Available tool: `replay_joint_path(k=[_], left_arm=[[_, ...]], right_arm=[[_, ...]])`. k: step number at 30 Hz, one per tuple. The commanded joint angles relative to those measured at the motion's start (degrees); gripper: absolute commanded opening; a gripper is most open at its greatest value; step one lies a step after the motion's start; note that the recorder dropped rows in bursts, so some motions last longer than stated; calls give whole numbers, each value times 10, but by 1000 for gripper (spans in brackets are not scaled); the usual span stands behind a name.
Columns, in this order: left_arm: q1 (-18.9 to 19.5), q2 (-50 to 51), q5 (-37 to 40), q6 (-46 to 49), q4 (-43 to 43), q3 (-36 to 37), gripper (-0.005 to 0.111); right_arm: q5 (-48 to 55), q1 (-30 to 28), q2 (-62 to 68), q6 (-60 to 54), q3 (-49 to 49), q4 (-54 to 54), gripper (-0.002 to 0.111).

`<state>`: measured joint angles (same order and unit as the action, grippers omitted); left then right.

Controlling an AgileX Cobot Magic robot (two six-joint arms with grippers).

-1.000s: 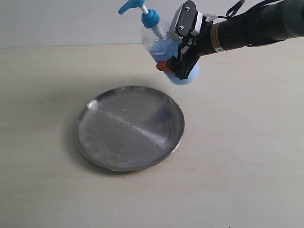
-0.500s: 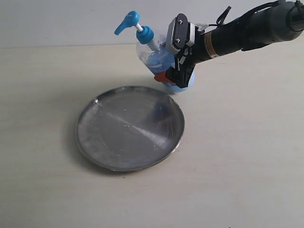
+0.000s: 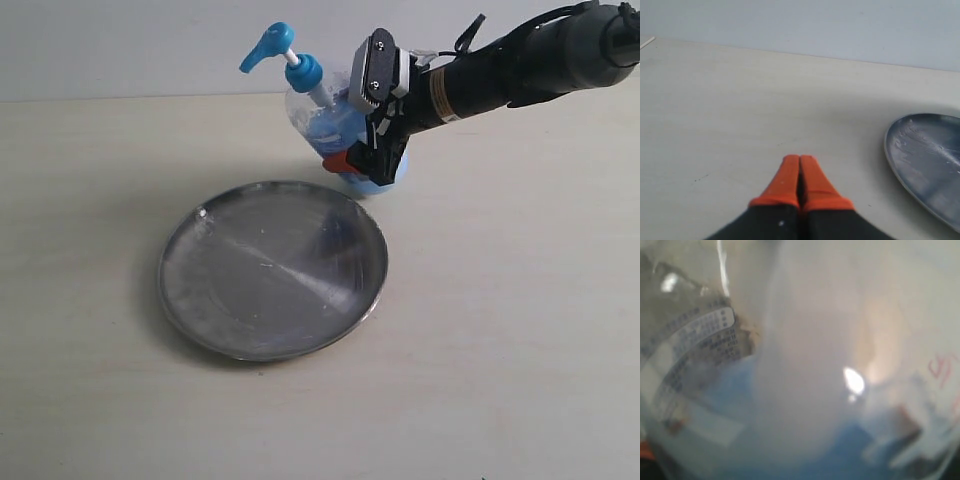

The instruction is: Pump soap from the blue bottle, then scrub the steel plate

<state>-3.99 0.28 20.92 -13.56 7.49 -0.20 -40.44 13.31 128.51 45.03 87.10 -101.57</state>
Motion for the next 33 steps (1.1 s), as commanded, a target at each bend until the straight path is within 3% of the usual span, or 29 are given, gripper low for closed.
replay_joint_path(k=[1, 19, 30, 33], left_arm=[[2, -3, -5, -2, 0, 2, 0], [0, -2, -2, -2, 0, 2, 0], [-2, 106, -2, -2, 0, -110, 0], [-23, 147, -2, -2, 0, -152, 0]], right_arm=[[-23, 0, -2, 0, 8, 16, 0], [-32, 0, -2, 2, 8, 16, 0], [-30, -1, 3, 5, 8, 40, 0], [-30, -1, 3, 5, 8, 40, 0]])
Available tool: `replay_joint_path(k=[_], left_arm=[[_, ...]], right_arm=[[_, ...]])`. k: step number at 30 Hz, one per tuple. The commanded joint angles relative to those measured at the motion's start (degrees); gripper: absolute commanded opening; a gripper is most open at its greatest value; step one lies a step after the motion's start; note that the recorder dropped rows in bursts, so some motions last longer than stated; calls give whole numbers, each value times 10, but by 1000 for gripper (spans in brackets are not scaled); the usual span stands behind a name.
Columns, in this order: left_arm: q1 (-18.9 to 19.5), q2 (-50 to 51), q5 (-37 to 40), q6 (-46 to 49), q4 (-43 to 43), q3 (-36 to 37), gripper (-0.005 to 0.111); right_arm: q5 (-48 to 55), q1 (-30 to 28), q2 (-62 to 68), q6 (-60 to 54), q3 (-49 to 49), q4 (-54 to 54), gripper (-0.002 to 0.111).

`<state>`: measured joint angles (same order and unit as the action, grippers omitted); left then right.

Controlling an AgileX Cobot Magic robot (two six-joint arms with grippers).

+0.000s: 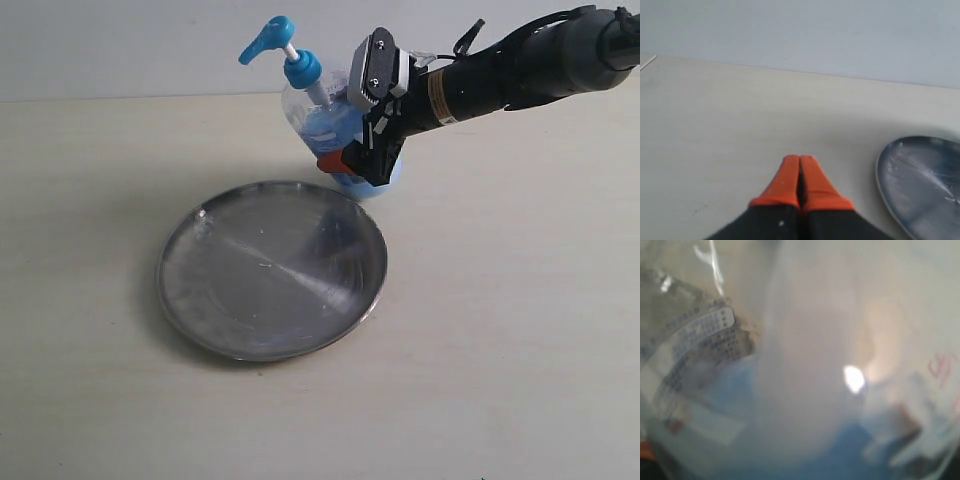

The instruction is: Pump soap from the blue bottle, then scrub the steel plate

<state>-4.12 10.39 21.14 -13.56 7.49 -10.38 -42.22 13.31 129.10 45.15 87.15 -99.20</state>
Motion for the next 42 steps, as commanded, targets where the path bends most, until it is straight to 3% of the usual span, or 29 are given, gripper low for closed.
replay_joint_path(k=[1, 10, 18, 32, 42], left_arm=[[-33, 62, -4, -2, 0, -65, 0], [-114, 216, -4, -2, 0, -180, 0], [-115, 296, -20, -2, 0, -223, 0], [-115, 300, -20, -2, 0, -223, 0], [-115, 305, -79, -2, 0, -223, 0]], right_arm=[[-12, -1, -3, 3, 7, 16, 0], [-12, -1, -3, 0, 7, 16, 0], [-12, -1, -3, 0, 7, 16, 0], [-10, -1, -3, -13, 7, 18, 0], [-11, -1, -3, -12, 7, 17, 0]])
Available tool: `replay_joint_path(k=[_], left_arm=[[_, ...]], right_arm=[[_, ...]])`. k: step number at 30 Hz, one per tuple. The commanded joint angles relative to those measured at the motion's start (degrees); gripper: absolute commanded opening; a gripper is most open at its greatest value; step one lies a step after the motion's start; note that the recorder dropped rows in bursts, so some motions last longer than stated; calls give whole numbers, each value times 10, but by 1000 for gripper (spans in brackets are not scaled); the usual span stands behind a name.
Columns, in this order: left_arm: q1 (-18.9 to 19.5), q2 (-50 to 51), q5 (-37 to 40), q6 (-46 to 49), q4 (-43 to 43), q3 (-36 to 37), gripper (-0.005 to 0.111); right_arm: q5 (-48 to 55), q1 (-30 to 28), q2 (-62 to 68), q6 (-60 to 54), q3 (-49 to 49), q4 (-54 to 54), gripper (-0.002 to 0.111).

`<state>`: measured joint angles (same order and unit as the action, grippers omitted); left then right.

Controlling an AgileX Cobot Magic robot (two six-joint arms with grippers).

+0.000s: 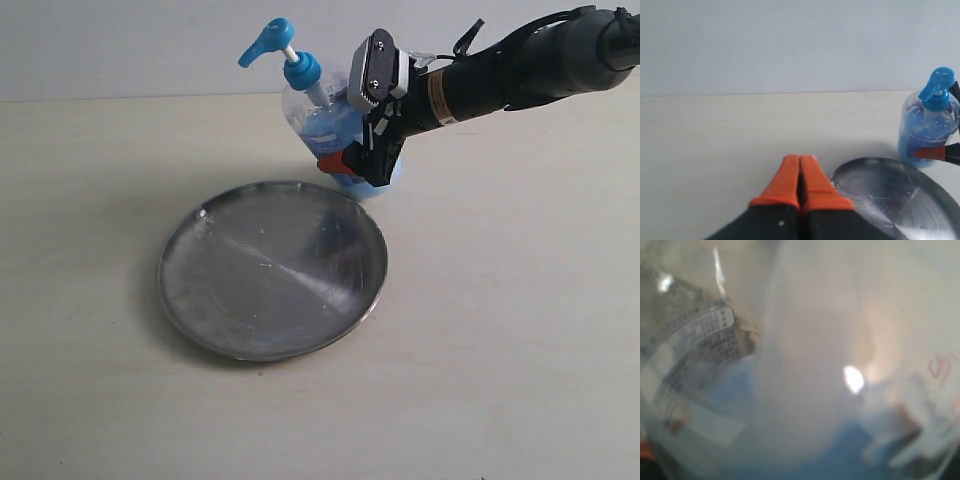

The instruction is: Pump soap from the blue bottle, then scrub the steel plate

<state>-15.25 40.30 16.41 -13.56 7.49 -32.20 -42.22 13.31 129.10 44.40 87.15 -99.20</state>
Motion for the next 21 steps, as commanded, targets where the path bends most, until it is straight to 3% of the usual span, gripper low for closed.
replay_joint_path(k=[1, 7, 11, 17, 21], left_arm=[[-4, 11, -37, -2, 0, -4, 0], [-4, 67, -62, -2, -1, -7, 0], [-4, 143, -33, -2, -29, -33, 0], [-10, 266, 32, 7, -44, -129, 0], [-21, 351, 72, 93, -126, -214, 0]], right_arm=[[-11, -1, -3, -4, 7, 17, 0], [-11, -1, -3, -3, 7, 16, 0], [-11, -1, -3, -3, 7, 16, 0], [-11, -1, -3, -3, 7, 16, 0], [-11, -1, -3, -3, 7, 16, 0]])
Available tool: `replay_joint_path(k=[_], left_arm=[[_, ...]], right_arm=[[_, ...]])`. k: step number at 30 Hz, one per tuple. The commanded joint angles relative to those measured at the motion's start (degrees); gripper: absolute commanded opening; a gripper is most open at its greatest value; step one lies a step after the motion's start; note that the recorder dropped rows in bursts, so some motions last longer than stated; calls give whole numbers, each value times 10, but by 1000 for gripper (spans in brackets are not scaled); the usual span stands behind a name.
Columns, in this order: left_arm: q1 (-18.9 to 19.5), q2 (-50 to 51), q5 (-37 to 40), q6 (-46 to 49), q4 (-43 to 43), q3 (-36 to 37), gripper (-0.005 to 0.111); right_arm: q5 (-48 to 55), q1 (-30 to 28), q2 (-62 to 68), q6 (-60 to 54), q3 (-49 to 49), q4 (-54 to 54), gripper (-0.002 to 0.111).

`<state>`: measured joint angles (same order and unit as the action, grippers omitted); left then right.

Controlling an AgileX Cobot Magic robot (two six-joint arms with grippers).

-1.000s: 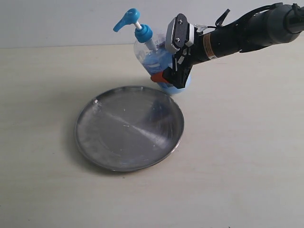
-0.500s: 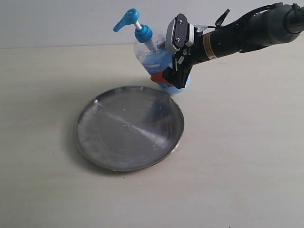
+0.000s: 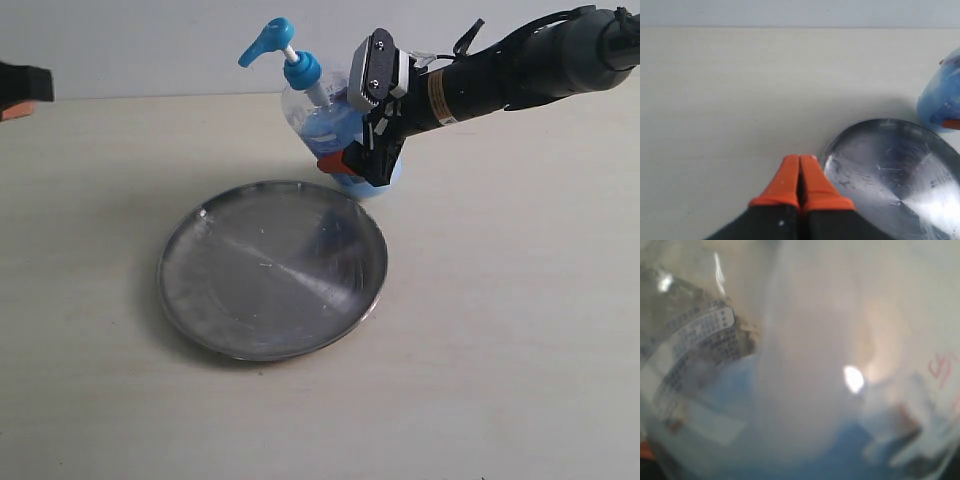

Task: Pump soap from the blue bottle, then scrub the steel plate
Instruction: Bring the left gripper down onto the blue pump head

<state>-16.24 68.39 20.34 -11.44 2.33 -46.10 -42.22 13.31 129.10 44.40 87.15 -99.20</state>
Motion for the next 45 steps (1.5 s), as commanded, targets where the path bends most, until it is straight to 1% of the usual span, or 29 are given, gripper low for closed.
replay_joint_path(k=[1, 7, 8, 9, 10, 12, 17, 20, 24, 29, 35, 40, 45], left_arm=[[-11, 91, 46, 97, -103, -100, 0], [-11, 214, 144, 255, -284, -256, 0], [-11, 250, 173, 282, -329, -301, 0], [-11, 268, 183, 286, -335, -324, 0], [-11, 301, 199, 286, -333, -367, 0], [-11, 340, 220, 286, -320, -417, 0], [-11, 417, 272, 286, -345, -502, 0], [-11, 433, 277, 286, -355, -512, 0], [-11, 437, 304, 307, -394, -513, 0], [-11, 436, 340, 309, -401, -513, 0], [-11, 429, 351, 314, -413, -513, 0], [-11, 427, 369, 338, -455, -513, 0], [-11, 426, 382, 348, -456, -513, 0]], right_arm=[[-11, -1, -3, -3, 7, 16, 0], [-11, -1, -3, -4, 7, 16, 0], [-11, -1, -3, -4, 7, 16, 0], [-11, -1, -3, -4, 7, 16, 0], [-11, -1, -3, -4, 7, 16, 0], [-11, -1, -3, -4, 7, 16, 0], [-10, -1, -3, -4, 7, 16, 0], [-9, -1, -3, -4, 7, 16, 0], [-8, -1, -3, -5, 7, 16, 0], [-7, -1, -3, -5, 7, 16, 0], [4, -1, -3, -5, 7, 16, 0], [4, -1, -3, -5, 7, 16, 0], [4, -1, -3, -3, 7, 16, 0]])
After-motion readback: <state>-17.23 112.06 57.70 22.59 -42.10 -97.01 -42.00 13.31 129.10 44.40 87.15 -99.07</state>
